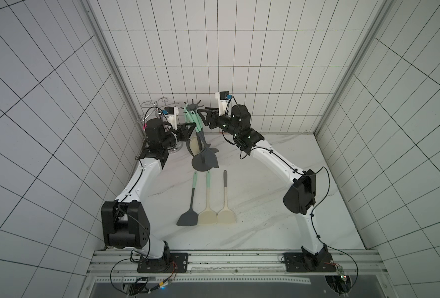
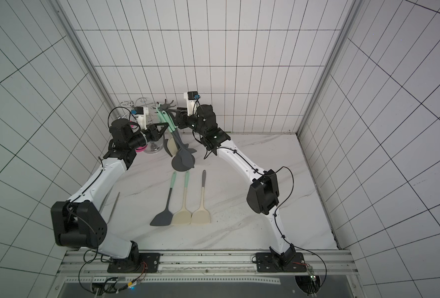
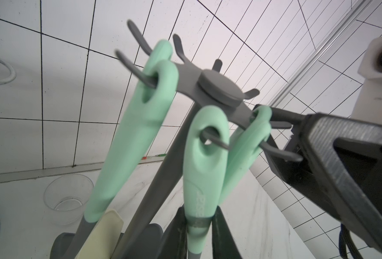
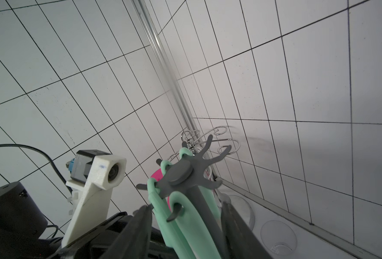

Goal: Take the spatula off the kitchen utensil rack
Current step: Take off the spatula from the rack.

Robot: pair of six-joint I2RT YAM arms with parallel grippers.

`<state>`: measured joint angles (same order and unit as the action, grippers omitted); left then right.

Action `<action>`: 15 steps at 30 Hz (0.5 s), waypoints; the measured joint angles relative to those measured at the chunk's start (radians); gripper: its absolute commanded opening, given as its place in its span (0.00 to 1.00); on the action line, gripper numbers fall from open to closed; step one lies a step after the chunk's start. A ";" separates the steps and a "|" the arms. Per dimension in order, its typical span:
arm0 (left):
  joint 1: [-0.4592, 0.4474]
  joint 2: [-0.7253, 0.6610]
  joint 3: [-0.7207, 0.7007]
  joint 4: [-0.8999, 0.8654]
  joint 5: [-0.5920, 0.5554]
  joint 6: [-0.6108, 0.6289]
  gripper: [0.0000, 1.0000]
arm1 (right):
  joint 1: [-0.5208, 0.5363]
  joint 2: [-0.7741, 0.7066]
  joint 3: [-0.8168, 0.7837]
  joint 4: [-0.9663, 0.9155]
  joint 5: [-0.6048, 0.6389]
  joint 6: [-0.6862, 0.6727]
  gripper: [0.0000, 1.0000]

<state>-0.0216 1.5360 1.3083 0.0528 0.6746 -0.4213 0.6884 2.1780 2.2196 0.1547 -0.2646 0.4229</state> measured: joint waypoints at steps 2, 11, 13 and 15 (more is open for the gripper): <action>0.001 0.000 0.001 -0.001 0.000 0.001 0.05 | 0.000 0.000 -0.008 0.000 0.000 -0.004 0.52; 0.006 -0.008 0.008 -0.031 -0.007 0.021 0.00 | -0.001 0.000 -0.030 0.002 0.000 -0.016 0.52; 0.006 -0.013 0.010 -0.043 -0.011 0.023 0.00 | -0.002 0.000 -0.039 0.001 0.000 -0.017 0.52; 0.006 -0.017 0.012 -0.056 -0.012 0.026 0.00 | -0.008 0.000 -0.042 0.001 0.000 -0.017 0.52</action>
<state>-0.0158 1.5192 1.3201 -0.0029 0.6624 -0.3950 0.6807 2.1780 2.1773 0.1555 -0.2646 0.4061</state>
